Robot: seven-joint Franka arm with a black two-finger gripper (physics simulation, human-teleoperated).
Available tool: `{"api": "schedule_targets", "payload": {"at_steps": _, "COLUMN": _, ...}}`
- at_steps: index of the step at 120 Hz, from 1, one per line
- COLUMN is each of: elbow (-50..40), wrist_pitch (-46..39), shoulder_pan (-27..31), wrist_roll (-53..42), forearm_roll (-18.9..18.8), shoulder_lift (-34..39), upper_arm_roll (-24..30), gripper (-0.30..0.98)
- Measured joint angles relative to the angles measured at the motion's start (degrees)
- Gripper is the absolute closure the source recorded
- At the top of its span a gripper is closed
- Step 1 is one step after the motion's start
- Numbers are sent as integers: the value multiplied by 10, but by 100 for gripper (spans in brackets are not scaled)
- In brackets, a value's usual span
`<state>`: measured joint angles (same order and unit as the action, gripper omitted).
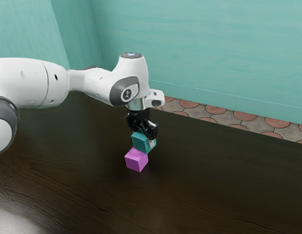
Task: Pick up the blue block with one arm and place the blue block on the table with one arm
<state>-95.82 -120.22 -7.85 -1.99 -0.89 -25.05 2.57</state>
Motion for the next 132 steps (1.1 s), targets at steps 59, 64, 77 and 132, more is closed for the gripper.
{"api": "schedule_targets", "payload": {"at_steps": 59, "elbow": 97, "wrist_pitch": 6, "shoulder_pan": -67, "wrist_roll": 11, "forearm_roll": -9, "shoulder_lift": -103, "upper_arm_roll": 2, "gripper": 35}}
{"api": "schedule_targets", "payload": {"at_steps": 64, "elbow": 98, "wrist_pitch": 6, "shoulder_pan": -67, "wrist_roll": 11, "forearm_roll": -7, "shoulder_lift": -105, "upper_arm_roll": 2, "gripper": 28}}
{"api": "schedule_targets", "payload": {"at_steps": 77, "elbow": 98, "wrist_pitch": 6, "shoulder_pan": -67, "wrist_roll": 9, "forearm_roll": 2, "shoulder_lift": -107, "upper_arm_roll": 2, "gripper": 20}}
{"api": "schedule_targets", "payload": {"at_steps": 132, "elbow": 88, "wrist_pitch": 32, "shoulder_pan": -72, "wrist_roll": 8, "forearm_roll": 3, "shoulder_lift": 10, "upper_arm_roll": 5, "gripper": 2}}
